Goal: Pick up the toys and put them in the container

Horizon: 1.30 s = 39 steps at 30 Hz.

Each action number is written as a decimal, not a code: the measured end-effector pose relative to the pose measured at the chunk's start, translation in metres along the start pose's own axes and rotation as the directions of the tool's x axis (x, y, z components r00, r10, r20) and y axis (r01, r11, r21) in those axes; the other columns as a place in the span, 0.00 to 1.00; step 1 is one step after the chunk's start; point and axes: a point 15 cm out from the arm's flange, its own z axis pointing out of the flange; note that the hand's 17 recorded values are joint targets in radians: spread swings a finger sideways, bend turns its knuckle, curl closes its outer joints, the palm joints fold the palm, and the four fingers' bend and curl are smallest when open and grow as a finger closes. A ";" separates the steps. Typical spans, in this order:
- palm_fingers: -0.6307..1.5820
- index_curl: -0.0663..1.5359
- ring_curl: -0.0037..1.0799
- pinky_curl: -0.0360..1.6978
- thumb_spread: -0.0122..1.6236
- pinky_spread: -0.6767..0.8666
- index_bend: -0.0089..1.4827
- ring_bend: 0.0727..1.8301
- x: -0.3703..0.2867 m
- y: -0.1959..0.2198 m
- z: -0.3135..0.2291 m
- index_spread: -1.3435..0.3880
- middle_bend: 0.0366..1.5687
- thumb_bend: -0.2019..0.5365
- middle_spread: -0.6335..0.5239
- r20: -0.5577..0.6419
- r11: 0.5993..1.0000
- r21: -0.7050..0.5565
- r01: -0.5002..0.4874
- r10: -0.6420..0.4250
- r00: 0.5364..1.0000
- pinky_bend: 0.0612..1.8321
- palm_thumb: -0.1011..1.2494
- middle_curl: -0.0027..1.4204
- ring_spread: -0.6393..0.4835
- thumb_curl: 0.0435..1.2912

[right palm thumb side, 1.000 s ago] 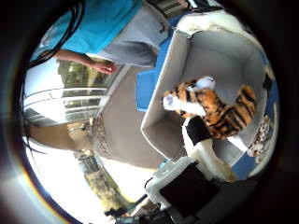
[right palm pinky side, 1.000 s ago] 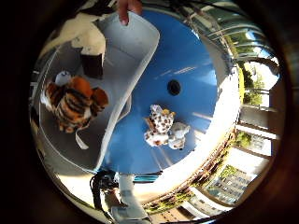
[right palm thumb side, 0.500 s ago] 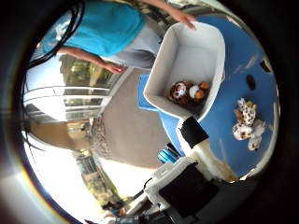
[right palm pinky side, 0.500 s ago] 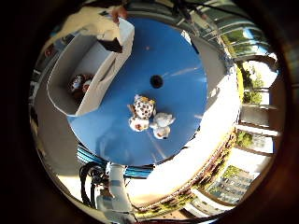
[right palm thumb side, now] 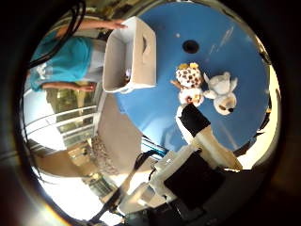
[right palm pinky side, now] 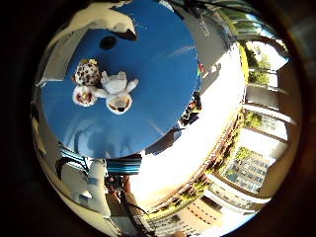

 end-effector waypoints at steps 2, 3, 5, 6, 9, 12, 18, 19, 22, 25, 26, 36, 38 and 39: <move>0.37 0.18 0.30 0.23 0.71 0.75 0.12 0.26 0.011 0.001 0.025 0.67 0.10 0.23 0.57 -0.018 1.000 -0.013 -0.013 0.013 1.000 0.35 0.51 0.25 0.82 0.29; 0.37 0.19 0.30 0.23 0.71 0.75 0.12 0.25 0.015 0.003 0.037 0.68 0.09 0.23 0.57 -0.025 1.000 -0.022 -0.016 0.015 1.000 0.35 0.51 0.25 0.82 0.29; 0.37 0.19 0.30 0.22 0.71 0.75 0.12 0.25 0.022 0.006 0.058 0.69 0.10 0.24 0.57 -0.034 0.999 -0.035 -0.022 0.021 0.999 0.35 0.51 0.25 0.82 0.29; 0.37 0.19 0.29 0.22 0.71 0.75 0.12 0.25 0.025 0.008 0.067 0.69 0.10 0.24 0.57 -0.033 0.999 -0.039 -0.028 0.027 0.999 0.36 0.51 0.25 0.82 0.29; 0.38 0.19 0.29 0.22 0.71 0.75 0.12 0.25 0.038 0.012 0.091 0.70 0.10 0.24 0.57 -0.021 0.997 -0.067 -0.049 0.048 0.999 0.36 0.51 0.25 0.82 0.29; 0.38 0.19 0.29 0.21 0.71 0.75 0.12 0.25 0.043 0.016 0.094 0.70 0.10 0.23 0.57 -0.017 0.995 -0.076 -0.058 0.057 0.998 0.36 0.50 0.25 0.82 0.28; 0.38 0.20 0.29 0.20 0.71 0.75 0.12 0.24 0.037 0.030 0.068 0.71 0.10 0.24 0.56 -0.033 0.998 -0.036 -0.054 0.053 0.998 0.36 0.50 0.25 0.82 0.28; 0.38 0.20 0.29 0.20 0.71 0.75 0.12 0.24 0.035 0.036 0.066 0.71 0.10 0.24 0.56 -0.034 0.998 -0.032 -0.051 0.050 0.998 0.36 0.50 0.25 0.82 0.28; 0.39 0.20 0.29 0.20 0.71 0.75 0.12 0.24 0.027 0.051 0.051 0.71 0.10 0.24 0.56 -0.044 0.999 -0.006 -0.042 0.042 0.998 0.36 0.50 0.25 0.82 0.28; 0.39 0.20 0.29 0.19 0.72 0.75 0.12 0.24 0.025 0.054 0.046 0.71 0.10 0.24 0.55 -0.050 1.000 0.007 -0.029 0.029 0.998 0.36 0.51 0.25 0.82 0.28; 0.39 0.20 0.29 0.19 0.72 0.75 0.12 0.24 0.024 0.054 0.045 0.71 0.10 0.24 0.55 -0.050 1.000 0.007 -0.028 0.028 0.998 0.36 0.51 0.25 0.82 0.28; 0.40 0.20 0.28 0.17 0.72 0.75 0.12 0.24 0.022 0.058 0.052 0.71 0.10 0.24 0.55 -0.042 1.000 -0.015 -0.022 0.021 0.999 0.36 0.51 0.25 0.83 0.28; 0.40 0.20 0.28 0.17 0.72 0.75 0.12 0.24 0.020 0.057 0.052 0.71 0.10 0.24 0.55 -0.041 1.000 -0.015 -0.017 0.017 0.999 0.36 0.51 0.25 0.83 0.27; 0.40 0.20 0.28 0.17 0.72 0.75 0.12 0.24 0.019 0.057 0.052 0.71 0.10 0.24 0.55 -0.041 1.000 -0.015 -0.016 0.015 0.999 0.36 0.51 0.25 0.83 0.27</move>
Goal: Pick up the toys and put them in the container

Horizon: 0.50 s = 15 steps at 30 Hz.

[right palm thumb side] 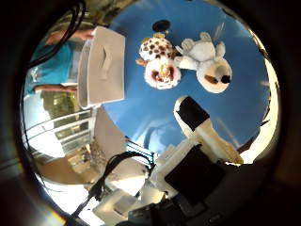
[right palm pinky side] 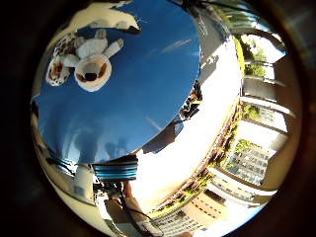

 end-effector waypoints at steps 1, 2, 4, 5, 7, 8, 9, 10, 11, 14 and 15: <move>0.40 0.20 0.28 0.16 0.72 0.75 0.12 0.24 -0.002 -0.001 0.000 0.71 0.10 0.24 0.55 0.000 1.000 0.000 0.005 -0.005 1.000 0.36 0.51 0.25 0.83 0.27; 0.40 0.20 0.28 0.16 0.72 0.75 0.12 0.24 -0.004 -0.001 0.000 0.71 0.10 0.24 0.55 -0.001 1.000 -0.001 0.010 -0.010 1.000 0.36 0.51 0.25 0.83 0.27; 0.40 0.20 0.28 0.16 0.72 0.75 0.12 0.24 -0.008 -0.003 -0.001 0.71 0.10 0.24 0.55 -0.003 1.000 0.000 0.021 -0.021 1.000 0.36 0.51 0.25 0.83 0.27; 0.40 0.20 0.28 0.16 0.72 0.75 0.12 0.24 -0.010 -0.003 0.000 0.71 0.10 0.24 0.55 -0.003 1.000 -0.002 0.025 -0.025 1.000 0.36 0.51 0.25 0.83 0.27; 0.40 0.20 0.28 0.15 0.72 0.75 0.12 0.24 -0.014 -0.002 0.000 0.71 0.10 0.24 0.55 0.000 0.999 -0.012 0.033 -0.033 0.999 0.37 0.51 0.25 0.83 0.27; 0.40 0.20 0.28 0.15 0.72 0.75 0.12 0.24 -0.015 -0.001 0.000 0.71 0.10 0.24 0.55 0.000 0.999 -0.014 0.036 -0.036 0.999 0.37 0.51 0.25 0.83 0.27; 0.40 0.20 0.28 0.15 0.72 0.75 0.12 0.24 -0.017 -0.001 0.000 0.71 0.10 0.24 0.55 -0.001 0.999 -0.015 0.040 -0.040 0.999 0.37 0.51 0.25 0.83 0.27; 0.40 0.20 0.28 0.15 0.72 0.75 0.12 0.24 -0.018 -0.002 0.000 0.71 0.10 0.24 0.55 -0.002 0.999 -0.015 0.044 -0.044 0.999 0.37 0.50 0.25 0.83 0.27; 0.40 0.20 0.28 0.15 0.72 0.75 0.12 0.24 -0.019 -0.003 -0.001 0.71 0.10 0.24 0.55 -0.002 0.999 -0.014 0.048 -0.048 0.999 0.37 0.50 0.25 0.83 0.27; 0.40 0.20 0.28 0.14 0.72 0.75 0.12 0.24 -0.021 -0.004 -0.001 0.71 0.10 0.23 0.55 -0.002 0.999 -0.012 0.052 -0.052 0.999 0.37 0.50 0.25 0.83 0.27; 0.40 0.20 0.28 0.14 0.72 0.75 0.12 0.24 -0.022 -0.004 -0.001 0.71 0.10 0.24 0.55 -0.002 0.999 -0.014 0.052 -0.052 0.999 0.37 0.50 0.25 0.83 0.27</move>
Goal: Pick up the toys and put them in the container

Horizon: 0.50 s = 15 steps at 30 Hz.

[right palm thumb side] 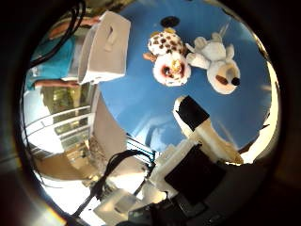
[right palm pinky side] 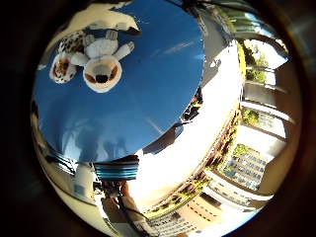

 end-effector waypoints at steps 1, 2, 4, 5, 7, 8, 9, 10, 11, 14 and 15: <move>0.40 0.20 0.28 0.14 0.72 0.75 0.12 0.24 -0.001 0.000 0.000 0.71 0.10 0.24 0.55 0.000 1.000 -0.001 0.003 -0.003 1.000 0.38 0.50 0.25 0.83 0.27; 0.40 0.20 0.28 0.14 0.72 0.75 0.12 0.24 -0.001 -0.001 0.000 0.71 0.10 0.24 0.55 0.000 1.000 0.000 0.005 -0.005 1.000 0.38 0.50 0.25 0.83 0.27; 0.40 0.20 0.28 0.13 0.72 0.75 0.12 0.24 -0.002 -0.001 0.001 0.71 0.10 0.24 0.55 0.000 1.000 -0.001 0.006 -0.006 1.000 0.38 0.50 0.25 0.83 0.27; 0.40 0.20 0.28 0.13 0.72 0.75 0.12 0.24 -0.002 -0.001 0.002 0.71 0.10 0.24 0.55 0.001 1.000 -0.004 0.008 -0.008 1.000 0.38 0.50 0.25 0.83 0.27; 0.40 0.20 0.28 0.13 0.72 0.75 0.12 0.24 -0.004 -0.002 0.003 0.71 0.10 0.24 0.55 0.003 1.000 -0.005 0.009 -0.009 1.000 0.38 0.50 0.25 0.83 0.27; 0.40 0.20 0.28 0.13 0.72 0.75 0.12 0.24 -0.005 -0.002 0.003 0.71 0.10 0.24 0.55 0.007 1.000 -0.005 0.008 -0.008 1.000 0.38 0.50 0.25 0.83 0.27; 0.40 0.20 0.28 0.13 0.72 0.75 0.12 0.24 -0.006 -0.003 0.004 0.71 0.10 0.24 0.55 0.010 1.000 -0.006 0.007 -0.007 1.000 0.38 0.49 0.25 0.83 0.27; 0.41 0.21 0.28 0.12 0.72 0.75 0.12 0.24 -0.007 -0.003 0.004 0.71 0.10 0.24 0.55 0.011 1.000 -0.006 0.006 -0.006 1.000 0.38 0.49 0.25 0.83 0.27; 0.41 0.21 0.28 0.12 0.72 0.75 0.12 0.24 -0.010 -0.005 0.004 0.71 0.10 0.24 0.55 0.011 1.000 -0.006 0.010 -0.010 1.000 0.38 0.49 0.25 0.83 0.27; 0.41 0.21 0.28 0.12 0.72 0.75 0.12 0.24 -0.022 -0.009 0.004 0.71 0.10 0.24 0.55 0.008 0.999 -0.007 0.038 -0.038 0.999 0.38 0.49 0.25 0.83 0.27; 0.41 0.21 0.28 0.12 0.72 0.75 0.12 0.23 -0.024 -0.010 0.005 0.71 0.10 0.24 0.55 0.007 0.999 -0.008 0.044 -0.044 0.999 0.38 0.49 0.25 0.83 0.27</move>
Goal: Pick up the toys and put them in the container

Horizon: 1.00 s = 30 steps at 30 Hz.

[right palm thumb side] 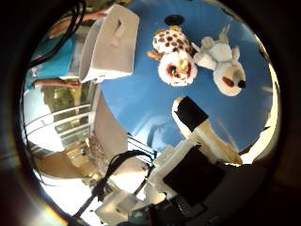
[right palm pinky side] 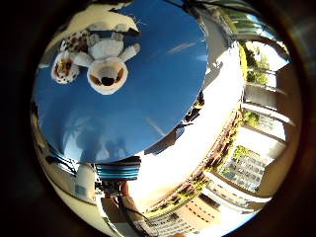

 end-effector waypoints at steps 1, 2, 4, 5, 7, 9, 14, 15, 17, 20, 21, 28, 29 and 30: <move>0.41 0.21 0.28 0.12 0.72 0.75 0.12 0.23 0.000 0.000 0.001 0.71 0.10 0.24 0.55 0.000 1.000 -0.001 0.001 -0.001 1.000 0.38 0.49 0.25 0.83 0.27; 0.41 0.21 0.28 0.12 0.73 0.75 0.12 0.23 -0.002 -0.001 0.002 0.71 0.10 0.24 0.55 0.001 1.000 -0.004 0.004 -0.004 1.000 0.38 0.49 0.25 0.83 0.27; 0.41 0.21 0.28 0.11 0.73 0.75 0.12 0.23 -0.002 -0.002 0.004 0.71 0.10 0.24 0.55 0.003 1.000 -0.009 0.004 -0.004 1.000 0.38 0.49 0.25 0.83 0.27; 0.41 0.21 0.28 0.11 0.73 0.75 0.12 0.23 -0.001 -0.001 0.004 0.71 0.10 0.24 0.55 0.003 1.000 -0.010 0.004 -0.004 1.000 0.38 0.49 0.25 0.83 0.27; 0.41 0.21 0.28 0.11 0.73 0.75 0.12 0.23 -0.001 -0.001 0.004 0.71 0.10 0.24 0.55 0.003 1.000 -0.011 0.004 -0.004 1.000 0.38 0.50 0.25 0.83 0.27; 0.41 0.21 0.28 0.11 0.73 0.75 0.12 0.24 -0.001 -0.001 0.004 0.71 0.10 0.24 0.55 0.002 1.000 -0.011 0.004 -0.004 1.000 0.38 0.50 0.25 0.83 0.27; 0.41 0.21 0.28 0.10 0.73 0.75 0.12 0.24 0.006 0.001 0.005 0.71 0.10 0.24 0.55 0.003 1.000 -0.010 -0.012 0.012 1.000 0.39 0.50 0.25 0.83 0.27; 0.41 0.21 0.28 0.10 0.73 0.75 0.12 0.24 0.007 0.002 0.005 0.71 0.10 0.24 0.54 0.003 1.000 -0.010 -0.015 0.015 1.000 0.39 0.50 0.25 0.83 0.27; 0.42 0.21 0.28 0.10 0.73 0.75 0.12 0.23 0.012 0.002 0.004 0.71 0.10 0.24 0.54 0.002 1.000 -0.003 -0.029 0.029 1.000 0.39 0.50 0.25 0.83 0.27; 0.42 0.21 0.28 0.09 0.73 0.75 0.12 0.24 0.021 0.005 0.009 0.71 0.09 0.24 0.54 0.010 0.998 -0.011 -0.060 0.060 0.998 0.39 0.50 0.25 0.83 0.27; 0.42 0.21 0.28 0.09 0.73 0.75 0.12 0.24 0.024 0.005 0.014 0.71 0.09 0.24 0.54 0.015 0.997 -0.023 -0.071 0.071 0.997 0.39 0.50 0.25 0.83 0.27; 0.41 0.21 0.28 0.09 0.73 0.75 0.11 0.24 0.048 -0.015 0.050 0.72 0.09 0.23 0.54 0.013 0.991 -0.020 -0.129 0.130 0.991 0.40 0.50 0.24 0.83 0.27; 0.41 0.21 0.28 0.09 0.73 0.75 0.11 0.24 0.052 -0.020 0.060 0.72 0.09 0.24 0.55 0.015 0.990 -0.018 -0.140 0.141 0.990 0.41 0.50 0.24 0.83 0.27; 0.41 0.21 0.28 0.09 0.73 0.75 0.11 0.24 0.055 -0.022 0.072 0.72 0.09 0.23 0.55 0.020 0.988 -0.028 -0.154 0.155 0.988 0.41 0.49 0.24 0.83 0.26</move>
